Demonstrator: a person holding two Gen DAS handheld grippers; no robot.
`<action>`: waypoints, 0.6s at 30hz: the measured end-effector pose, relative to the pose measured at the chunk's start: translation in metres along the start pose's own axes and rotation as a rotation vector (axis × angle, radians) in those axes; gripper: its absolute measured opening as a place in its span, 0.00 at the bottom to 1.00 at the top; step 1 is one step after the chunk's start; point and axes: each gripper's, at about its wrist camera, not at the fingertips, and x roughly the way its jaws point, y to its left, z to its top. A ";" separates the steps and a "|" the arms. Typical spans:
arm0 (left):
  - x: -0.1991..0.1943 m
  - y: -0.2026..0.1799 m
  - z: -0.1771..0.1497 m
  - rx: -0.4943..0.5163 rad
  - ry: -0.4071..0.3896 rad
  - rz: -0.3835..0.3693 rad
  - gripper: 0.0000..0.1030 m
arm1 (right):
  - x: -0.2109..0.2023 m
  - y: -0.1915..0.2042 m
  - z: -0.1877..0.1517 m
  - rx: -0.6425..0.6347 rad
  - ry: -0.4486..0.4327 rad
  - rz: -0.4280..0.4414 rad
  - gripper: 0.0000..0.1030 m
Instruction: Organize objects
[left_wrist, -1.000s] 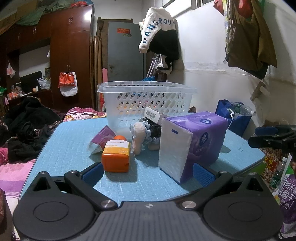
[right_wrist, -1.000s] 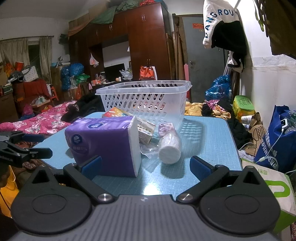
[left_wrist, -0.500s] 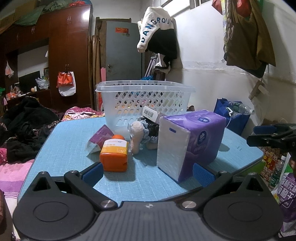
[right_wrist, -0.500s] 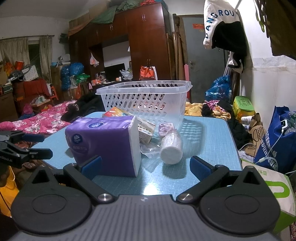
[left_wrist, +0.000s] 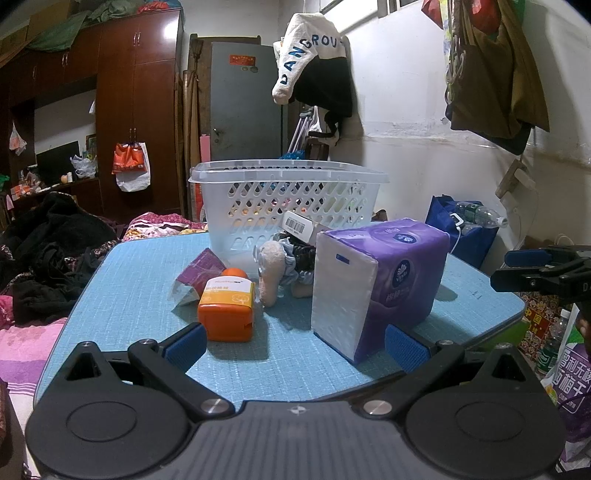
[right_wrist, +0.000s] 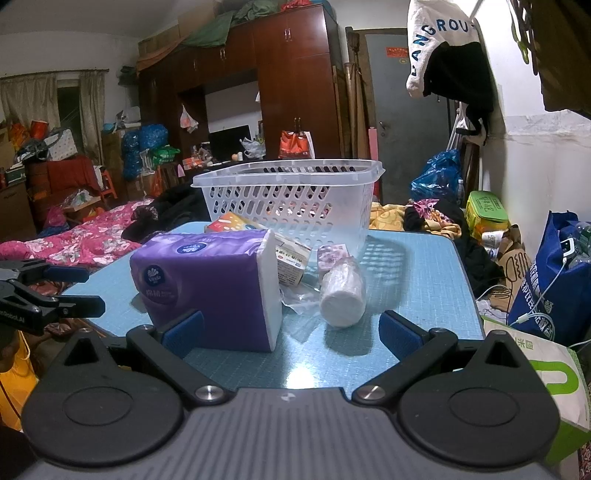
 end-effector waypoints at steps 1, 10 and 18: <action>0.000 0.000 0.000 0.000 0.000 -0.001 1.00 | 0.000 0.000 0.000 0.000 -0.001 0.000 1.00; 0.000 -0.001 0.000 0.002 0.001 -0.002 1.00 | 0.000 0.000 0.000 0.000 0.001 0.000 1.00; 0.001 -0.003 -0.001 0.003 0.002 -0.008 1.00 | 0.000 0.000 0.000 0.001 0.001 0.000 1.00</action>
